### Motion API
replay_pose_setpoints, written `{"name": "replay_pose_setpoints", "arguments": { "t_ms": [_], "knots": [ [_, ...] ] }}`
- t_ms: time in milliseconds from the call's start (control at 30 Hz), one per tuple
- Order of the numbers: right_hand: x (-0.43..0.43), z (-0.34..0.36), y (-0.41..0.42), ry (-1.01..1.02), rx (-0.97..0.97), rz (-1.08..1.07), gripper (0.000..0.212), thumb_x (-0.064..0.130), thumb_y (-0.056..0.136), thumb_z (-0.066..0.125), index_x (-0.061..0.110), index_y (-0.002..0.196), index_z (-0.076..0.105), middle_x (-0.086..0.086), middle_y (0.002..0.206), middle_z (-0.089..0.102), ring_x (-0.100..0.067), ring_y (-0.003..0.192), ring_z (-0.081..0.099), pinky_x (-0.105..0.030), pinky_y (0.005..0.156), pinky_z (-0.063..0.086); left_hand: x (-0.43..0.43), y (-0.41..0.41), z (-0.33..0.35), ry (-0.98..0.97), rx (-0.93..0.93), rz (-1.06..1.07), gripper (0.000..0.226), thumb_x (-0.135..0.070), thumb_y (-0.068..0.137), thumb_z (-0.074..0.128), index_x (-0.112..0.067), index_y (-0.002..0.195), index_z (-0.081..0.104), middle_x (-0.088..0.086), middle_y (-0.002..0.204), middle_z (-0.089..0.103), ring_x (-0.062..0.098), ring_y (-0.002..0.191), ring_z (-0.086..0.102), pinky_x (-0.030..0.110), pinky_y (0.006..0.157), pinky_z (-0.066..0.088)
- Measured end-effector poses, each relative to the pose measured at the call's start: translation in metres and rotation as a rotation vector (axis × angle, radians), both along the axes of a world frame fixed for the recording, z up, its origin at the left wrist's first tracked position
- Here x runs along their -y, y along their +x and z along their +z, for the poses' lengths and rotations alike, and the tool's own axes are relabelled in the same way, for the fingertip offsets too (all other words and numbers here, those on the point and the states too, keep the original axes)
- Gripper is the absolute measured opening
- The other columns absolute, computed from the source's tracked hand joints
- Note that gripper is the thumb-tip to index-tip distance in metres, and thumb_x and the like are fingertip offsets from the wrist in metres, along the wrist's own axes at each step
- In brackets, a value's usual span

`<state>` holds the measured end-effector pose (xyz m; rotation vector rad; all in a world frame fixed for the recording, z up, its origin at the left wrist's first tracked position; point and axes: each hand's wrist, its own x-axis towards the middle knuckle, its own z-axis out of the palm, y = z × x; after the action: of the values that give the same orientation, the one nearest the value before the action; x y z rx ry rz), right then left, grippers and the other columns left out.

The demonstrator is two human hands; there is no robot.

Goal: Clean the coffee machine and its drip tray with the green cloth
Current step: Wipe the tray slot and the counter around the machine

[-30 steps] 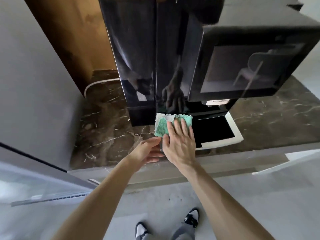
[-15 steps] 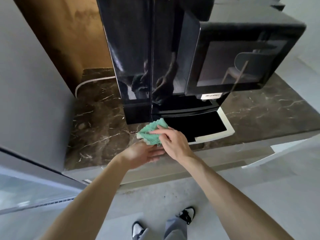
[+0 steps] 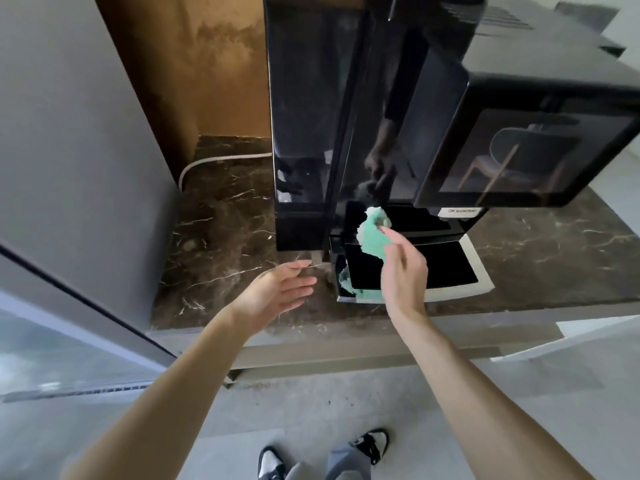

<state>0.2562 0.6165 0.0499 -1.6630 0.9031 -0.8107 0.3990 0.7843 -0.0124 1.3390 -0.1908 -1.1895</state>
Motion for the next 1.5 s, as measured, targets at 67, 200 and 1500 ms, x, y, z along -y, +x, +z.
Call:
{"name": "replay_pose_setpoints", "arguments": {
  "t_ms": [67,200,1500],
  "knots": [
    [-0.004,-0.023,0.012,-0.274,-0.273,0.252,0.041,0.018,0.104,0.043,0.022,0.14,0.062,0.011,0.144,0.057,0.003,0.132,0.05,-0.006,0.107,0.03,-0.001,-0.005,-0.001,0.016,-0.023,-0.004,0.035,-0.031,0.108,0.044,-0.027,0.139,0.062,0.003,0.125,0.075,0.022,0.12,0.069,0.039,0.104,0.051],
    [-0.01,-0.066,0.024,-0.866,-0.813,0.509,0.053,0.054,0.102,0.027,0.039,0.147,0.05,0.002,0.17,0.02,-0.03,0.158,0.004,-0.053,0.126,0.01,-0.002,-0.012,-0.008,0.027,-0.087,-0.022,0.043,-0.045,0.108,0.041,-0.023,0.139,0.061,0.004,0.125,0.075,0.024,0.119,0.069,0.042,0.109,0.049],
    [-0.059,-0.073,-0.008,-0.808,-0.79,0.193,0.06,0.045,0.104,0.03,0.022,0.16,0.032,-0.011,0.165,0.032,-0.036,0.156,0.017,-0.053,0.127,0.011,0.062,-0.029,0.007,0.259,0.149,0.016,0.025,-0.029,0.109,0.048,-0.02,0.119,0.07,0.007,0.106,0.072,0.017,0.085,0.067,0.033,0.074,0.058]
  ]
}}
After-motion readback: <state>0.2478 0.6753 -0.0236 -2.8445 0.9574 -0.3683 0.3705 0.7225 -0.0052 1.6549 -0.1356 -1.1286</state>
